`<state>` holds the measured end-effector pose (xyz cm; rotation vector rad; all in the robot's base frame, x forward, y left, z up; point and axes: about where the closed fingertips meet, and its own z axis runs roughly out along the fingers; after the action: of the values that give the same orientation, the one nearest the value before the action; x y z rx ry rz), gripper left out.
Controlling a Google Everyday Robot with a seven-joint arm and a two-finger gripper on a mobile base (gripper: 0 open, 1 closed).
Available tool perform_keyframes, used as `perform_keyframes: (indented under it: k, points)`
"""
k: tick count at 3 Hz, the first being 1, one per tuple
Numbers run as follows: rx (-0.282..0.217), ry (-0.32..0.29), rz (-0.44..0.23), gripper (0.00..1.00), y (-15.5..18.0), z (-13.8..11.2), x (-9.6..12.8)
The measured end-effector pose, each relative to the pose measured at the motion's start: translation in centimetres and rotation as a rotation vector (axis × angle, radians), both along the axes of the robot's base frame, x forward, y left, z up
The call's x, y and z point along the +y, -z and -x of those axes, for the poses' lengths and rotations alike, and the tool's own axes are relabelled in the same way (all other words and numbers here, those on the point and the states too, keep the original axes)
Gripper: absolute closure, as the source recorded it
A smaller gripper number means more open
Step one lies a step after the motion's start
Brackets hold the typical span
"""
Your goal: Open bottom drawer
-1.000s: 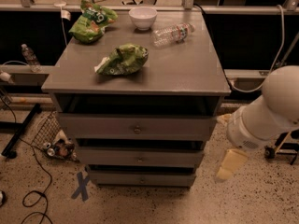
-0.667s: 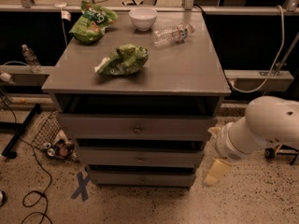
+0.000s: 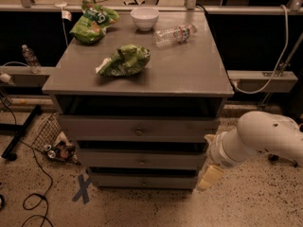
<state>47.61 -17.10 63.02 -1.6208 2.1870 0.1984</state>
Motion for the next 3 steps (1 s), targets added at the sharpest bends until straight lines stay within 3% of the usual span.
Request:
perform_keyframes:
  k: [1, 2, 3]
  points:
    - [0.0, 0.0, 0.0, 0.0, 0.0, 0.0, 0.0]
    - [0.019, -0.059, -0.037, 0.0, 5.8, 0.1, 1.4]
    - [0.019, -0.059, -0.036, 0.0, 5.8, 0.1, 1.4]
